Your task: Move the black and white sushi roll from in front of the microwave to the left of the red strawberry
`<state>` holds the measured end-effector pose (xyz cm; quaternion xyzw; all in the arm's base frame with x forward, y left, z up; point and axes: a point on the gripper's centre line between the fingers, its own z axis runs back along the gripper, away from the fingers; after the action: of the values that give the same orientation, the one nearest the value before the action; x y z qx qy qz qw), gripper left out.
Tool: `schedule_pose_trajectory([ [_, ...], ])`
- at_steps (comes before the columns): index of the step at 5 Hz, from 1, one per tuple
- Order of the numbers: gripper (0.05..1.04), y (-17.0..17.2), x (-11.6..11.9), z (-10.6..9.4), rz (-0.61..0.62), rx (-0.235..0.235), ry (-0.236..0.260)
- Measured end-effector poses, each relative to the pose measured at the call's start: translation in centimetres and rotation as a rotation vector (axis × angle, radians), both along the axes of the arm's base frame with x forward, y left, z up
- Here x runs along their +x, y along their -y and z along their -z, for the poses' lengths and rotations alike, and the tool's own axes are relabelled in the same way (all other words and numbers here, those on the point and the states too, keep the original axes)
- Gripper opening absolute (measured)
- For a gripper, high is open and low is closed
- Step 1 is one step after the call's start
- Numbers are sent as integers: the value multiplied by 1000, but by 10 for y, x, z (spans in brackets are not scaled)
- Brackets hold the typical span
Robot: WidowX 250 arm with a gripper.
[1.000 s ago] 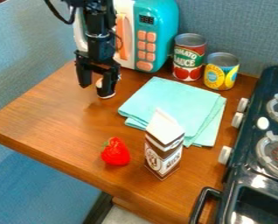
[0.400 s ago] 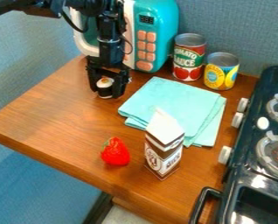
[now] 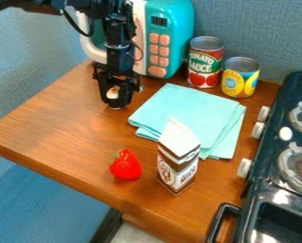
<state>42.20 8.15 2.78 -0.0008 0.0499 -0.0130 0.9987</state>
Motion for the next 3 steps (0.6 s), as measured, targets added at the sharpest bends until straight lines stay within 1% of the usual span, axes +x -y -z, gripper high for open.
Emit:
schedule_pose_trajectory([
  [1,606,-6,-22,-4,-9,-6,-4],
  [2,607,-7,-51,-21,26,-74,43],
  [3,606,-5,-96,-34,72,-97,54],
])
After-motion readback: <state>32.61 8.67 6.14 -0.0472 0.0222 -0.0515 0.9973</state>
